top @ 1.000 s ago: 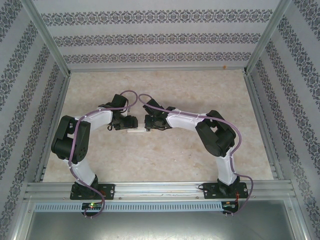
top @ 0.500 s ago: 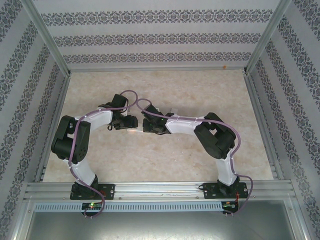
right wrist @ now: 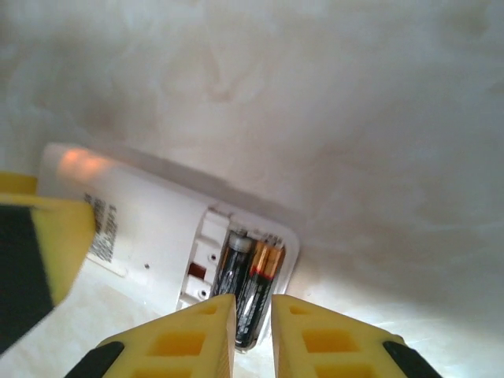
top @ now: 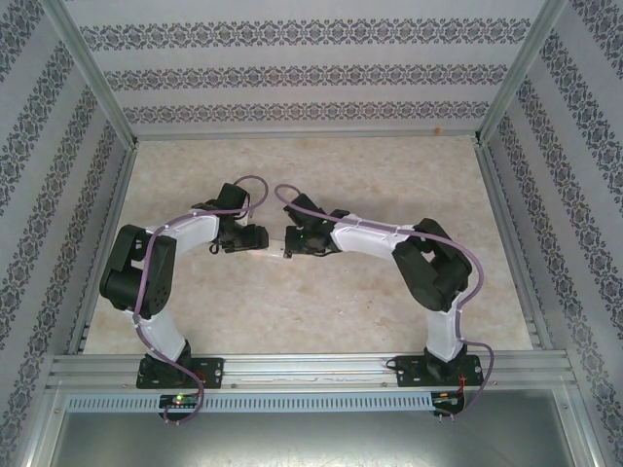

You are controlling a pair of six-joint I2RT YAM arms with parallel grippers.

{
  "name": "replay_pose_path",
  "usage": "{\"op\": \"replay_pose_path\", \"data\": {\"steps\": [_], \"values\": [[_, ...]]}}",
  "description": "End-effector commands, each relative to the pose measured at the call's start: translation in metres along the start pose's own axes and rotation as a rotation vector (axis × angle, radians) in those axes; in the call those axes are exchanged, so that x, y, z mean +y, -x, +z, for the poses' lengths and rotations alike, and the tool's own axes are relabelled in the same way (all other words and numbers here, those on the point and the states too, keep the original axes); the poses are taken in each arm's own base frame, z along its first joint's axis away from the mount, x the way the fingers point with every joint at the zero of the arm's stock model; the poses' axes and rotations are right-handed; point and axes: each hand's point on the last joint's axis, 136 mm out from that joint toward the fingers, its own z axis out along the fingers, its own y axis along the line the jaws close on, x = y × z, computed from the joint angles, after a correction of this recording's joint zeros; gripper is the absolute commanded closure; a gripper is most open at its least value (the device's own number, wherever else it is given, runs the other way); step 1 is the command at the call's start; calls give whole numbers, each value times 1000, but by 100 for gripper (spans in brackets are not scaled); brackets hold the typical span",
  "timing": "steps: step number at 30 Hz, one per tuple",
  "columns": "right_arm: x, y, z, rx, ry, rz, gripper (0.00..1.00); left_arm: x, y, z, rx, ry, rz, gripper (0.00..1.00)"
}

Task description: Load the batteries into the remote control

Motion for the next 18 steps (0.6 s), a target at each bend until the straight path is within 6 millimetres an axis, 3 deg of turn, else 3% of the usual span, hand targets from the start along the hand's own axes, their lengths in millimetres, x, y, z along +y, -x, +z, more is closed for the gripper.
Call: {"op": "replay_pose_path", "data": {"steps": [1, 4, 9, 13, 16, 18], "values": [[8, 19, -21, -34, 26, -32, 79, 6, -2, 1, -5, 10, -20, 34], [7, 16, -9, -7, 32, -21, 80, 6, 0, 0, -9, 11, -20, 34], [18, -8, 20, 69, 56, -34, 81, 5, 4, -4, -28, 15, -11, 30], [9, -23, 37, 113, 26, -25, 82, 4, 6, -7, -38, 12, -9, 29], [12, -21, 32, 109, 38, -48, 82, 3, 9, -10, -56, 7, -2, 26], [19, -7, 13, 57, 43, -91, 81, 1, 12, -14, -79, 0, 6, 23]]}}
